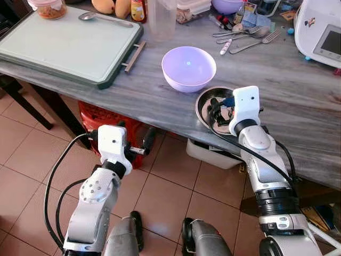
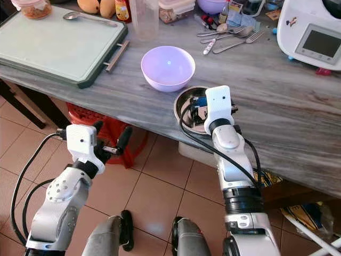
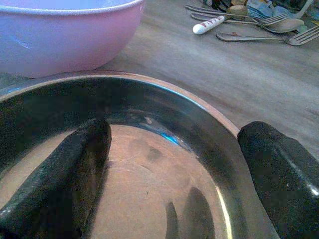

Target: Setting the table

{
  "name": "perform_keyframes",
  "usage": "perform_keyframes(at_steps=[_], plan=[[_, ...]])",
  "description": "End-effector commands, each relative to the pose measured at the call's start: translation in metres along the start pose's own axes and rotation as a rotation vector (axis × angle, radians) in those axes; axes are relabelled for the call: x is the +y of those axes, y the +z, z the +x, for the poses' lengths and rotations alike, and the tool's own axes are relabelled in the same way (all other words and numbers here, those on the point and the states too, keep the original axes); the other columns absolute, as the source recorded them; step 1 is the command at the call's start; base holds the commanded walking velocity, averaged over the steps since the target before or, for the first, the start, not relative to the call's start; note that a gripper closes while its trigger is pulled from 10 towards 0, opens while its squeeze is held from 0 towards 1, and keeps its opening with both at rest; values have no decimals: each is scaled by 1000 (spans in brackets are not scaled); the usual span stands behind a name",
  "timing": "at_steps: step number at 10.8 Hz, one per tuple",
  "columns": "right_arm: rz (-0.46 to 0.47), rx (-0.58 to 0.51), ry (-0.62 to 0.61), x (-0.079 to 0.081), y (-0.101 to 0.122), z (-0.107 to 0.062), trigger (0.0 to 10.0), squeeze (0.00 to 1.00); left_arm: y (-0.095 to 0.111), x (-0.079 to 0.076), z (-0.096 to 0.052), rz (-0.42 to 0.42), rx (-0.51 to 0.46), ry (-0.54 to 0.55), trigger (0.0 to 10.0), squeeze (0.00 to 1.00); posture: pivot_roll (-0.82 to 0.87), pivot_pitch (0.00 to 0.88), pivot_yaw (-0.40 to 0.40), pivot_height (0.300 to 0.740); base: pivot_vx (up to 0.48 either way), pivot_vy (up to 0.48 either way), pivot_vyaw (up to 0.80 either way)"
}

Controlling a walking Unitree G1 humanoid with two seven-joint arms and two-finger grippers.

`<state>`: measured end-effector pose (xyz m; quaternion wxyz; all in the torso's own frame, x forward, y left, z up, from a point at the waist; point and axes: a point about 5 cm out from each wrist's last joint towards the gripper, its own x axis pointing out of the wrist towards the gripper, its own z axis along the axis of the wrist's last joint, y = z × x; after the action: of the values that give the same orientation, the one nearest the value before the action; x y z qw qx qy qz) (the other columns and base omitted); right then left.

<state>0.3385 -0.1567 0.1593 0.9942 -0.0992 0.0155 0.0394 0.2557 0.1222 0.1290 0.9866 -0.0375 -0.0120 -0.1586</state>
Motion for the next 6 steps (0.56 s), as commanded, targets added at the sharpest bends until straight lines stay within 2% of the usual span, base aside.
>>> perform_keyframes(at_steps=[1,6], plan=[[-7,1,-21,-5,-3,-6,10000,0,-2,0,-3,2,17,-1,10000,0,-29,236,-16,740,0,0,0],[-8,-141,-75,-17,18,-25,10000,0,-2,1,-1,2,15,-4,10000,0,-41,229,-14,740,0,0,0]])
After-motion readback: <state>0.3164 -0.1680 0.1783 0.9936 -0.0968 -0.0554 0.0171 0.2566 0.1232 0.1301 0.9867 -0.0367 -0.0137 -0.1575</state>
